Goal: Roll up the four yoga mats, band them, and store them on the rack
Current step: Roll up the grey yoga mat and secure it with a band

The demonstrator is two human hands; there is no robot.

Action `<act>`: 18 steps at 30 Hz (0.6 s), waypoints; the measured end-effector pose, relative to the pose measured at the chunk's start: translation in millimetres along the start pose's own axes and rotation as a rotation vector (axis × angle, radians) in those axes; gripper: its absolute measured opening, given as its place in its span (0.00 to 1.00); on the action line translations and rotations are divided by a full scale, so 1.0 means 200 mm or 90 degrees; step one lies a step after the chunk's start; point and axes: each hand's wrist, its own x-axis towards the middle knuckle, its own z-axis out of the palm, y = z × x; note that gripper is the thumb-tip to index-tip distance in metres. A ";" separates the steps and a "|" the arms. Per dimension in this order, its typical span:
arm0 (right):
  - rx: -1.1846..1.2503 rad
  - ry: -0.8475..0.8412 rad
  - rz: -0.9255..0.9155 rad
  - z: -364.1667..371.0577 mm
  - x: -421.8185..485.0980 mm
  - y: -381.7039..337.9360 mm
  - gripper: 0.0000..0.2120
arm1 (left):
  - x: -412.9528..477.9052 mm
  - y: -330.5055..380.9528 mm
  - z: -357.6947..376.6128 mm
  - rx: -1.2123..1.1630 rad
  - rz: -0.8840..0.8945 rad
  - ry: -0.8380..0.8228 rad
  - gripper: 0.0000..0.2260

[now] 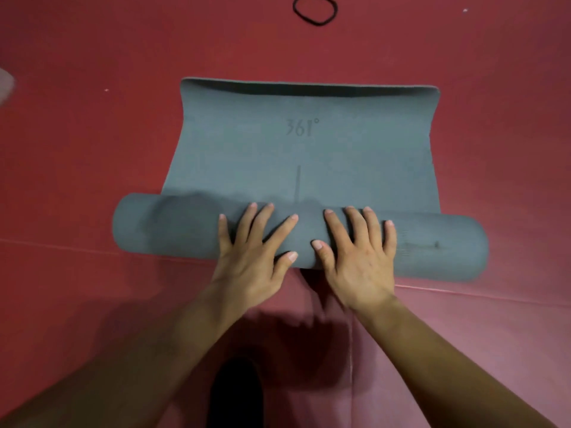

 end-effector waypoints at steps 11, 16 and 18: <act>0.012 0.069 -0.031 0.04 0.18 -0.03 0.29 | 0.36 -0.06 -0.07 0.040 0.002 0.018 0.26; -0.016 0.067 -0.028 0.05 0.31 -0.02 0.28 | 0.33 -0.01 -0.02 -0.005 -0.049 0.092 0.26; -0.030 0.048 -0.028 0.05 0.35 -0.01 0.28 | 0.33 0.00 0.00 0.000 -0.050 0.093 0.26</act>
